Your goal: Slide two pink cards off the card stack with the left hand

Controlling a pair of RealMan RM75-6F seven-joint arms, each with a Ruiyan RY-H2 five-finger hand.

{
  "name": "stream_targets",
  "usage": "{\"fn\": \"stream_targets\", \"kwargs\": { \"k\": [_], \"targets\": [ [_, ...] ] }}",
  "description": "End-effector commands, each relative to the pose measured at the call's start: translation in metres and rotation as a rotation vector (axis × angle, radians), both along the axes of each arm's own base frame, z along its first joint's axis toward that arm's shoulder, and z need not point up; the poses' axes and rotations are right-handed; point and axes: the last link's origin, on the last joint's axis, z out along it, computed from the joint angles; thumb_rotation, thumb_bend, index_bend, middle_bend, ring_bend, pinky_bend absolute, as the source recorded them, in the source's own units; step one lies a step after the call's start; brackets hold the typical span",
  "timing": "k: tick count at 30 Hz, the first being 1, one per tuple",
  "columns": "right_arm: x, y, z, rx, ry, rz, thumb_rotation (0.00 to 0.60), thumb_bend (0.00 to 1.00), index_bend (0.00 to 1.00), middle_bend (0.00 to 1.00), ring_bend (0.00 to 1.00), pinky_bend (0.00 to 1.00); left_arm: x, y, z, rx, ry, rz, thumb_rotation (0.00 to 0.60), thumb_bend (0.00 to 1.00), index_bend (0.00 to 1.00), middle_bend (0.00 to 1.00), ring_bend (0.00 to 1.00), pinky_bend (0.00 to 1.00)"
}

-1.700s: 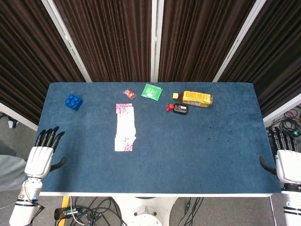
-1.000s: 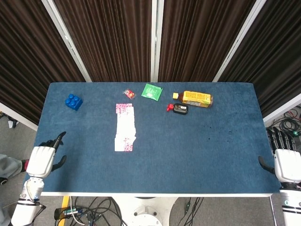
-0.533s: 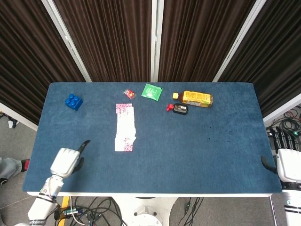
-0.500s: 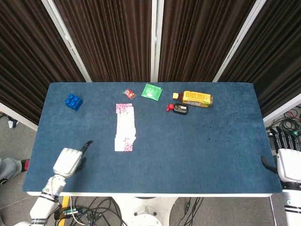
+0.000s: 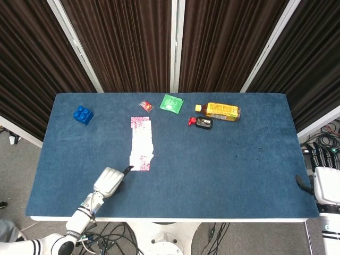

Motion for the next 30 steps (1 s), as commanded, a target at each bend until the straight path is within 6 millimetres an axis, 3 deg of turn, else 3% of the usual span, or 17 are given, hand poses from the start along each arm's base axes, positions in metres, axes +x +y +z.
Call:
{"fn": "stream_targets", "kwargs": {
  "k": [1,21,30],
  "targets": [
    [-0.001,0.000,0.000,0.000,0.001,-0.002,0.600,0.20,0.00,0.00,0.00,0.00,0.003,0.005,-0.006,-0.005,0.015,-0.008,0.600,0.57,0.13,0.95,0.91,0.88],
    [-0.008,-0.002,0.001,0.001,-0.008,-0.022,0.600,0.21,0.00,0.00,0.00,0.00,0.007,0.026,-0.034,-0.027,0.092,-0.002,0.600,0.58,0.13,0.95,0.91,0.87],
    [-0.010,-0.001,0.002,0.000,-0.009,-0.024,0.600,0.21,0.00,0.00,0.00,0.00,-0.006,0.022,-0.028,-0.019,0.114,0.034,0.600,0.58,0.13,0.95,0.91,0.87]
  ]
}}
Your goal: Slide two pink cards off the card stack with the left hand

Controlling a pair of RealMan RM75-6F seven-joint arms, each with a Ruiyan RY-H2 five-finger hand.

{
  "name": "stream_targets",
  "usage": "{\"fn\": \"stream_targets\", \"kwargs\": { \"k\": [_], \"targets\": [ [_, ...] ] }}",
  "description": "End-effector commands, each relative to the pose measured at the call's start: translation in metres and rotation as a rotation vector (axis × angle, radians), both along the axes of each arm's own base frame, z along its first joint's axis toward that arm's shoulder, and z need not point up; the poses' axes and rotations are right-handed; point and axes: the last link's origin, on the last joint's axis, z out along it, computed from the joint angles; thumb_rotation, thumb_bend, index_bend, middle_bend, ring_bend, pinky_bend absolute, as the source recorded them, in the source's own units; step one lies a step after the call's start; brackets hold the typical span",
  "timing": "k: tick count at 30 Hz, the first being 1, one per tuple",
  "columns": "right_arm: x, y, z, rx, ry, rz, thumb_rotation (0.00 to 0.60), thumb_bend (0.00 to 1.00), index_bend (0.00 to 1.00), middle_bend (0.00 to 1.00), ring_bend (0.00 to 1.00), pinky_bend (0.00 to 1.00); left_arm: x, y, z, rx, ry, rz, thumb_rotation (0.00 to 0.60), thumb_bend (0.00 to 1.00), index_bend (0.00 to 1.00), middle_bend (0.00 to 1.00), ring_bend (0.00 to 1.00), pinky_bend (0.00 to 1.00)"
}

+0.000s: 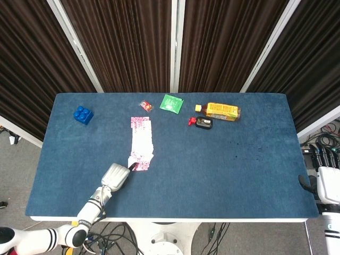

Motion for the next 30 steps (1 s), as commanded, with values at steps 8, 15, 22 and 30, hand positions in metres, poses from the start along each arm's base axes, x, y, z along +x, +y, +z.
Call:
{"fn": "stream_targets", "kwargs": {
  "k": [8,15,22,30],
  "targets": [
    [0.001,0.000,-0.002,0.003,0.002,0.005,0.600,0.21,0.00,0.00,0.00,0.00,-0.025,-0.003,0.015,0.027,0.030,0.066,0.600,0.58,0.13,0.95,0.91,0.87],
    [0.003,0.000,-0.003,0.008,0.007,0.005,0.600,0.21,0.00,0.00,0.00,0.00,-0.049,-0.005,0.027,0.048,0.055,0.120,0.600,0.59,0.13,0.95,0.91,0.87],
    [0.004,0.000,-0.004,0.008,0.013,0.006,0.600,0.21,0.00,0.00,0.00,0.00,-0.063,0.004,0.044,0.107,0.074,0.150,0.600,0.59,0.13,0.95,0.91,0.87],
    [0.006,0.000,-0.006,0.013,0.015,0.010,0.600,0.21,0.00,0.00,0.00,0.00,-0.074,0.014,0.064,0.196,0.121,0.181,0.600,0.59,0.13,0.95,0.91,0.87]
  ]
}}
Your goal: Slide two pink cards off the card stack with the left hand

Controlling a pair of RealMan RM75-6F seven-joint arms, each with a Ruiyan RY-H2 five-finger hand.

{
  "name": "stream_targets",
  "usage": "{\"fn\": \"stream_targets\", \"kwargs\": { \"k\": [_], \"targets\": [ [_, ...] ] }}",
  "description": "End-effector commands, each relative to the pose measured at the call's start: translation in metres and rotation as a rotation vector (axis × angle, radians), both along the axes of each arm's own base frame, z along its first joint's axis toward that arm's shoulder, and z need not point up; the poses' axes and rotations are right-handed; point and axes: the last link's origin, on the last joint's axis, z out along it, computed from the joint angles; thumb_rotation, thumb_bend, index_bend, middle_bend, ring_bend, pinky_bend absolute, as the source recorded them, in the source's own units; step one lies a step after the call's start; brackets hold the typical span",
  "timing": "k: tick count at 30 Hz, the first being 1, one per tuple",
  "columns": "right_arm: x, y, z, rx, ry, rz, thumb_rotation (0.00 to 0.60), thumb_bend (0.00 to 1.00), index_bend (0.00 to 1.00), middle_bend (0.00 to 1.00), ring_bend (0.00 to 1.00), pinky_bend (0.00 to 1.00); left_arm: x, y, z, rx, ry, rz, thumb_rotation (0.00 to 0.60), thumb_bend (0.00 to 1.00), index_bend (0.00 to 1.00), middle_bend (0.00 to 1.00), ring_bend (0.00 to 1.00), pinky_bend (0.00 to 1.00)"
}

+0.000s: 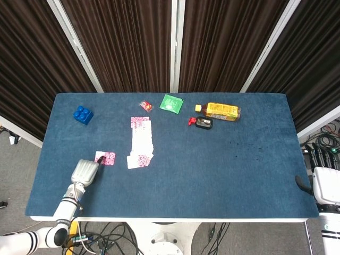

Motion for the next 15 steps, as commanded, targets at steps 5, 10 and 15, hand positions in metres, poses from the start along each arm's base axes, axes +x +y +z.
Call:
{"fn": "stream_targets", "kwargs": {
  "k": [5,10,15],
  "targets": [
    [0.000,-0.001,0.000,-0.003,0.002,-0.001,0.600,0.21,0.00,0.00,0.00,0.00,0.006,0.005,0.014,0.072,-0.012,-0.012,0.600,0.59,0.13,0.95,0.91,0.87],
    [0.000,-0.001,-0.001,0.003,0.000,-0.003,0.600,0.21,0.00,0.00,0.00,0.00,0.024,-0.003,0.009,0.028,-0.054,-0.061,0.600,0.59,0.13,0.95,0.91,0.87],
    [-0.001,-0.002,-0.003,0.008,-0.005,-0.003,0.600,0.21,0.00,0.00,0.00,0.00,0.046,-0.013,-0.008,-0.038,-0.117,-0.097,0.600,0.59,0.13,0.95,0.91,0.87]
  ]
}}
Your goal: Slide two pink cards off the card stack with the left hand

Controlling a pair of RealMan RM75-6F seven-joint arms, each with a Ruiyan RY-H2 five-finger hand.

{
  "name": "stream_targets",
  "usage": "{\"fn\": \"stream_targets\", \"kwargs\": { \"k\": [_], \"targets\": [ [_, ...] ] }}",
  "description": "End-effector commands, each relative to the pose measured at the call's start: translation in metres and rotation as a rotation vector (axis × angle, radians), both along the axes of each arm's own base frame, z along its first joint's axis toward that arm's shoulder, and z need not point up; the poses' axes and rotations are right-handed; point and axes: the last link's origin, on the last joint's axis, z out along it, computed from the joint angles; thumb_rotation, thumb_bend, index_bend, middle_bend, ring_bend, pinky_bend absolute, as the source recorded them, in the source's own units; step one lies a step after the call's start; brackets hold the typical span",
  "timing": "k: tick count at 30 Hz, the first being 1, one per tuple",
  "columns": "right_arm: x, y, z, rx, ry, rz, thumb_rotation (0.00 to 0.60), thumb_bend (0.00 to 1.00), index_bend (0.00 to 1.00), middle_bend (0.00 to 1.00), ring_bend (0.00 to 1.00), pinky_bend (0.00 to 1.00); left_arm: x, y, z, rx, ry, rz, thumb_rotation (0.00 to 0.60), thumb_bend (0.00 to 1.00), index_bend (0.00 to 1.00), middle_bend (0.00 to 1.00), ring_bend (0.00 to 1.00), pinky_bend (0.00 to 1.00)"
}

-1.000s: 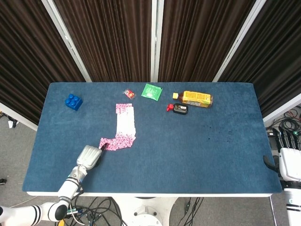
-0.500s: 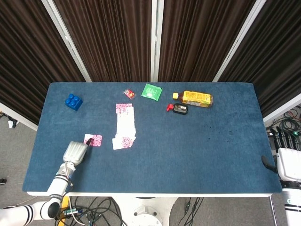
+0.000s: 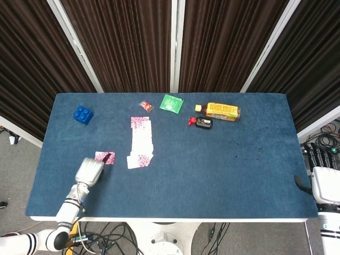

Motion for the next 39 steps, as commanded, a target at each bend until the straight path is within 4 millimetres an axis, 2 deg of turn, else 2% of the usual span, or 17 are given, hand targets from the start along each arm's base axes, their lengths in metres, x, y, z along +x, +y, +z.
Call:
{"fn": "stream_targets", "kwargs": {
  "k": [1,13,20,29,39],
  "targets": [
    [0.000,0.000,-0.001,0.003,-0.003,0.003,0.600,0.21,0.00,0.00,0.00,0.00,0.014,-0.004,-0.012,-0.034,-0.030,-0.028,0.600,0.59,0.13,0.95,0.91,0.87],
    [-0.003,-0.002,0.001,-0.003,-0.019,-0.002,0.600,0.21,0.00,0.00,0.00,0.00,0.054,0.009,-0.047,-0.070,-0.037,-0.093,0.600,0.59,0.13,0.95,0.91,0.87],
    [-0.006,-0.001,0.004,-0.011,-0.023,-0.002,0.600,0.21,0.00,0.00,0.00,0.00,0.050,0.010,-0.056,-0.100,0.001,-0.070,0.600,0.59,0.13,0.95,0.91,0.87],
    [-0.006,-0.001,0.002,-0.005,-0.023,-0.001,0.600,0.21,0.00,0.00,0.00,0.00,0.047,0.004,-0.057,-0.134,0.035,-0.052,0.600,0.60,0.13,0.95,0.91,0.87],
    [-0.005,-0.001,0.002,-0.005,-0.022,0.000,0.600,0.21,0.00,0.00,0.00,0.00,0.059,-0.024,-0.066,-0.234,0.005,-0.086,0.600,0.60,0.13,0.95,0.91,0.87]
  ]
}}
